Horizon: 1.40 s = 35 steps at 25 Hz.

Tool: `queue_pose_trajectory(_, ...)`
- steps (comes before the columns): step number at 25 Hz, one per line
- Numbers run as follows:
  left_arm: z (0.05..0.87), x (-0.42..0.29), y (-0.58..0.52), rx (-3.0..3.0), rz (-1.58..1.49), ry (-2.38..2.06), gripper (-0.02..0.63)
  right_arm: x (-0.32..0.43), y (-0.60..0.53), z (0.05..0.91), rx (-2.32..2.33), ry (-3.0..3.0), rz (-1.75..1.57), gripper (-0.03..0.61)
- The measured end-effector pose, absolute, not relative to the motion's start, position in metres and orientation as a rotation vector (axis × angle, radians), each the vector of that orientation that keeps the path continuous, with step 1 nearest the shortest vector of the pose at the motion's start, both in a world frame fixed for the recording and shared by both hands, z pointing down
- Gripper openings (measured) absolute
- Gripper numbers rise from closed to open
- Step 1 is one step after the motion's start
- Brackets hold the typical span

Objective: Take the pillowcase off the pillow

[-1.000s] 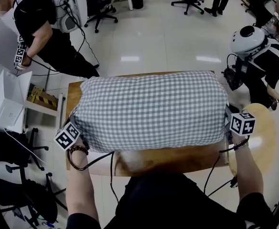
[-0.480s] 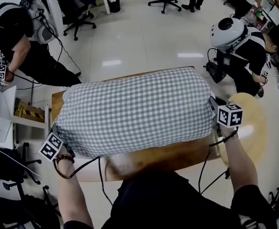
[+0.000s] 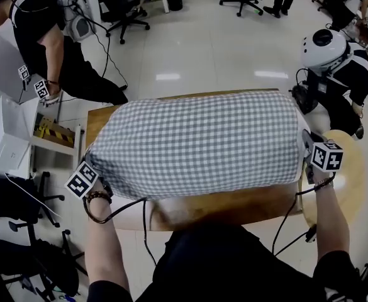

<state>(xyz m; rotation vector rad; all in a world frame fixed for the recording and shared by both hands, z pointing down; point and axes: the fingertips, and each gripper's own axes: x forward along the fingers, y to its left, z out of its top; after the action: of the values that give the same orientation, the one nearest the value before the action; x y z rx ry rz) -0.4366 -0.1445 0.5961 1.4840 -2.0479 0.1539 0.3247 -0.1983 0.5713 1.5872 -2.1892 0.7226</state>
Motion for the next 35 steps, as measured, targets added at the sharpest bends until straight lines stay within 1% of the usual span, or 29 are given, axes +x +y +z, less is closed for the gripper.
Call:
queue_pose_trajectory(6,0.606,-0.437,-0.143,1.474,0.170,-2.061,0.005,0.351,-0.202,0.586,1.624,-2.150,0.738,0.017)
queue_pose_trajectory(17,0.621,-0.447,-0.142,1.444,0.189,-2.071,0.005,0.373,-0.203,0.606,1.671,-2.084,0.756,0.017)
queue_pose_trajectory(25,0.630,-0.448,-0.148,1.460,0.220,-2.042,0.006,0.365,-0.205,0.618,1.660,-2.067,0.788,0.021)
queue_pose_trajectory(29,0.633,-0.442,-0.153,1.499,0.289,-2.035,0.008,0.357,-0.210,0.616,1.656,-2.059,0.715,0.036)
queue_pose_trajectory(31,0.630,-0.439,-0.160,1.528,0.310,-2.028,0.025,0.358,-0.217,0.606,1.680,-2.034,0.644,0.040)
queue_pose_trajectory(32,0.628,-0.437,-0.163,1.542,0.306,-2.023,0.056,0.358,-0.219,0.601,1.687,-2.031,0.616,0.039)
queue_pose_trajectory(33,0.626,-0.434,-0.166,1.552,0.300,-2.018,0.070,0.358,-0.222,0.597,1.687,-2.035,0.598,0.040)
queue_pose_trajectory(35,0.622,-0.426,-0.170,1.571,0.292,-2.013,0.081,0.356,-0.225,0.591,1.683,-2.052,0.578,0.043)
